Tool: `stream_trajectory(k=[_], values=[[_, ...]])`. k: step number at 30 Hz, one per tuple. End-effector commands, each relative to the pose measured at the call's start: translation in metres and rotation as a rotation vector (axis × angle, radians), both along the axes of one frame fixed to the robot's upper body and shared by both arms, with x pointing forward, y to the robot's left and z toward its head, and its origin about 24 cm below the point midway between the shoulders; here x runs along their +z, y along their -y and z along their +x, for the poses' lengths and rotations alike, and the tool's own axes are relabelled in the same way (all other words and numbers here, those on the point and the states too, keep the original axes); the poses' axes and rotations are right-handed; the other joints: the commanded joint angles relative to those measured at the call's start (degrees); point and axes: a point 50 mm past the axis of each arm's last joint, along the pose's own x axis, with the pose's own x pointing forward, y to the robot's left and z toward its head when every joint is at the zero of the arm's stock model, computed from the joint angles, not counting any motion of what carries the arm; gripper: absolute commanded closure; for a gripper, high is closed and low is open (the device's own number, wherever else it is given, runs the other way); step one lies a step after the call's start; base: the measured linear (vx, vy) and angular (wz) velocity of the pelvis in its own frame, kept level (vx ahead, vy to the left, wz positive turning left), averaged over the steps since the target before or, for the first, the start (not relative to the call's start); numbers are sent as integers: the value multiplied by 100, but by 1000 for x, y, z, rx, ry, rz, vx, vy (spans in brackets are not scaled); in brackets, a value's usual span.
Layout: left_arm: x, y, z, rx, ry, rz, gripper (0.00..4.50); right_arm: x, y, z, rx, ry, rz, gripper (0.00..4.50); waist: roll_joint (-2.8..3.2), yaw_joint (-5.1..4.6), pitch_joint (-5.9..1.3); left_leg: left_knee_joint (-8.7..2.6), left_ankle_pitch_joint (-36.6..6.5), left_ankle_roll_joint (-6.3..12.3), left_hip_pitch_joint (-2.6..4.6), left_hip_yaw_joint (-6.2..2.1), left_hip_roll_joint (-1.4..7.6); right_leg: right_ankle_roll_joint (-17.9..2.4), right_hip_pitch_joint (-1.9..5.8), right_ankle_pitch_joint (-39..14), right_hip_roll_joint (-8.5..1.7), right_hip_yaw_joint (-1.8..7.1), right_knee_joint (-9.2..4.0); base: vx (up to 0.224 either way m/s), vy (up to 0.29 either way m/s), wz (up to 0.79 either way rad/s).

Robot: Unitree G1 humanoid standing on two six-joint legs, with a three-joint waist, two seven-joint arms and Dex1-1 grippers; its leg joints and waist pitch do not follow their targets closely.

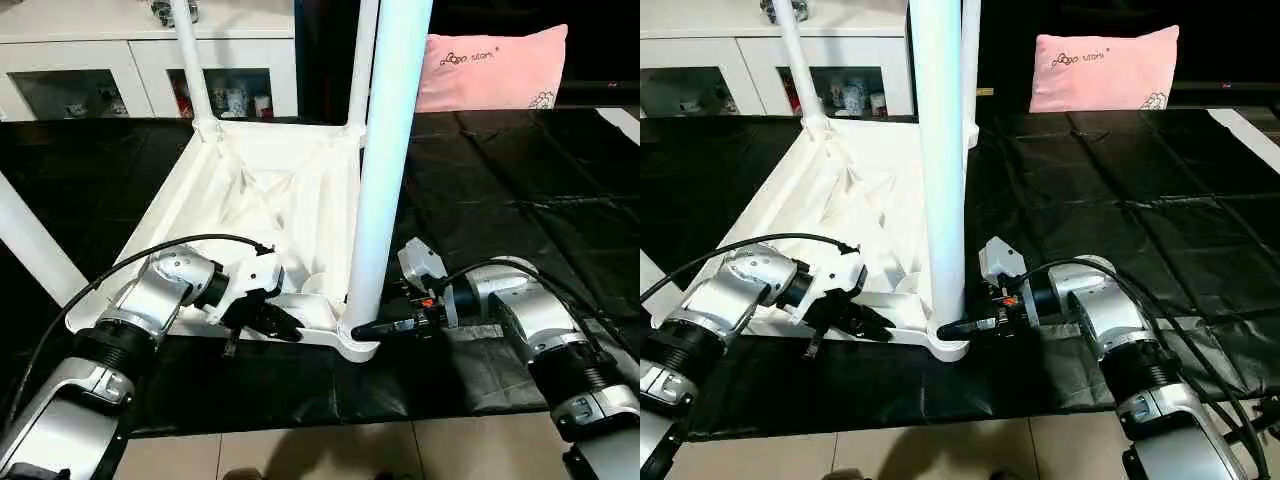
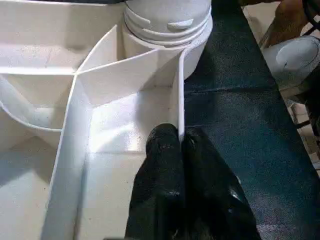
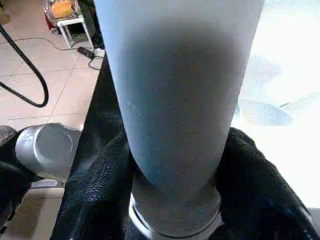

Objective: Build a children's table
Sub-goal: Rotate leg to tighten

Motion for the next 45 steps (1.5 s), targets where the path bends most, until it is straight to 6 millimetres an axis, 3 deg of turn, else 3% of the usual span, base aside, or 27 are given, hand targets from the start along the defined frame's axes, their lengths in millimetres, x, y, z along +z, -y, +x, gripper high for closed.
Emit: stream_trajectory(k=[1,2,3,4,5,6,7,8,11,14,18,19,22,25,31,35,40,45], values=[[13,52,33,450,136,-136,450,-32,-64,23,-583,-122,22,242,-8,-107,-363,-385,-800,227,-103,156,-27,-847,373,-2091,-133,292,-331,0,0,0],[13,55,37,523,141,-138,450,-36,-72,24,-652,-147,13,243,-42,-216,-325,-345,-1363,-184,-35,117,-98,-443,358,-3344,-172,142,-457,-53,-21,-9],[12,53,37,522,142,-133,450,-36,-71,25,-653,-146,13,243,-2,-345,-369,-265,-1652,-221,28,96,-165,-10,374,-3944,-171,-17,-591,-72,8,-14],[12,52,37,523,143,-129,448,-36,-71,25,-653,-145,12,243,14,-460,-359,-275,-1818,16,17,101,-170,113,411,-3875,-150,-86,-716,-72,8,-14],[12,51,37,524,144,-127,447,-36,-70,25,-653,-144,11,243,18,-502,-361,-286,-1885,125,-5,101,-164,123,435,-3777,-132,-105,-756,0,0,0],[12,49,38,527,144,-124,448,-36,-69,25,-653,-144,11,243,68,-597,-386,-344,-1960,215,-49,52,-100,45,528,-3410,-150,-120,-724,0,0,0],[13,48,38,528,145,-122,449,-36,-68,25,-654,-145,12,243,100,-620,-394,-371,-2058,253,-19,42,-61,-30,529,-3239,-154,-120,-717,0,0,0],[13,48,38,528,145,-122,450,-36,-68,25,-654,-145,12,243,64,-681,-402,-383,-2120,309,15,42,-50,-180,510,-3000,-155,-99,-716,0,0,0],[13,46,41,563,153,-109,450,-37,-68,27,-685,-147,12,245,48,-668,-385,-352,-2076,342,74,81,-110,-359,460,-3119,-162,-76,-713,0,0,0],[14,47,43,593,158,-98,450,-37,-72,27,-704,-147,21,245,78,-626,-389,-394,-1974,297,54,55,-70,-395,491,-2970,-169,-49,-658,0,0,0],[14,47,43,605,168,-80,450,-37,-73,27,-712,-152,20,245,70,-628,-401,-430,-1970,285,37,45,-48,-569,517,-2676,-184,21,-587,0,0,0],[13,46,44,605,175,-73,450,-37,-72,27,-708,-153,25,210,67,-623,-402,-429,-1951,295,37,53,-50,-586,516,-2655,-183,27,-587,0,0,0],[11,39,44,593,211,-23,450,-33,-68,27,-695,-145,54,210,60,-612,-384,-426,-1986,313,57,68,-66,-568,500,-2811,-185,32,-602,0,0,0],[8,33,43,580,227,14,450,-28,-62,26,-660,-133,85,169,51,-592,-388,-423,-1917,333,65,76,-69,-498,503,-2852,-185,35,-614,0,0,0],[4,19,37,532,217,58,450,-17,-37,18,-545,-58,122,121,45,-614,-394,-431,-1887,373,12,64,-67,-457,538,-2809,-179,31,-602,0,0,0],[1,14,33,478,219,78,450,-12,-23,15,-513,-34,126,84,48,-638,-406,-429,-1724,424,0,70,-58,-585,527,-2660,-180,54,-584,0,0,0],[-3,7,24,372,198,77,450,-4,-3,11,-452,25,86,43,34,-518,-426,-440,-1356,448,1,95,-23,-754,526,-2168,-180,123,-494,0,0,0],[-7,1,12,223,177,91,450,7,12,7,-370,65,62,7,-3,-390,-437,-443,-1144,469,1,116,-30,-750,548,-2152,-186,139,-460,0,0,0]])
